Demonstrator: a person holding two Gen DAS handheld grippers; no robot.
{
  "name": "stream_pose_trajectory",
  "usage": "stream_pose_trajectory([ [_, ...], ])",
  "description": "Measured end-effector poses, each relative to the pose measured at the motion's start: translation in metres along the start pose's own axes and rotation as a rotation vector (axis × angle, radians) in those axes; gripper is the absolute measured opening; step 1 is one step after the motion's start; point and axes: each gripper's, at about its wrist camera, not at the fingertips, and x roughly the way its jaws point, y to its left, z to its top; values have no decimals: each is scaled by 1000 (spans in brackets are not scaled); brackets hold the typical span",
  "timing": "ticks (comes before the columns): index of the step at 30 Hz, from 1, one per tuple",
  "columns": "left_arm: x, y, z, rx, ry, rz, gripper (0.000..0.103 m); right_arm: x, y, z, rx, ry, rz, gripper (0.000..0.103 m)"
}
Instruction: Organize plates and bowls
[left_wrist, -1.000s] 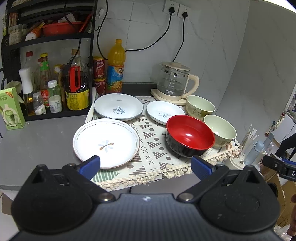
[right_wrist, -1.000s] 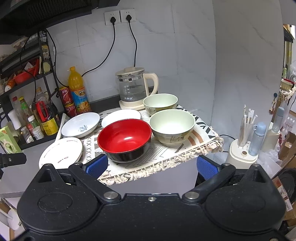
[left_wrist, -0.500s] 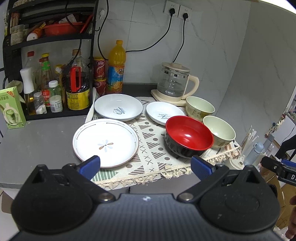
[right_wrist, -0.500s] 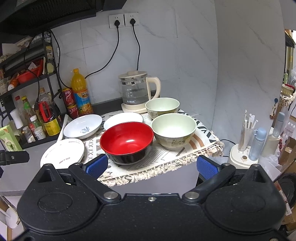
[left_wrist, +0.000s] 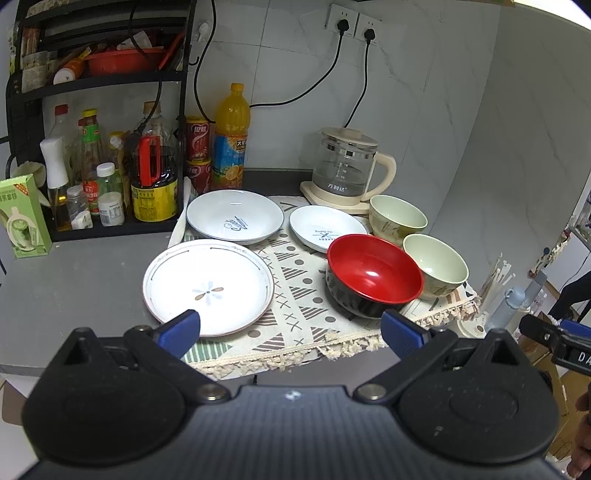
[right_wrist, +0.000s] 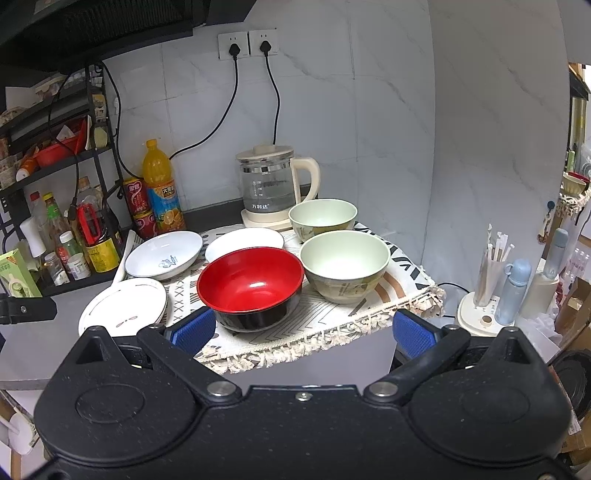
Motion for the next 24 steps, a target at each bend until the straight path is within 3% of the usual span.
stream_pose_trajectory([
  [24,-11,-3,-1,-8,-1,21,103,1,0,-1,10,27,15,103],
])
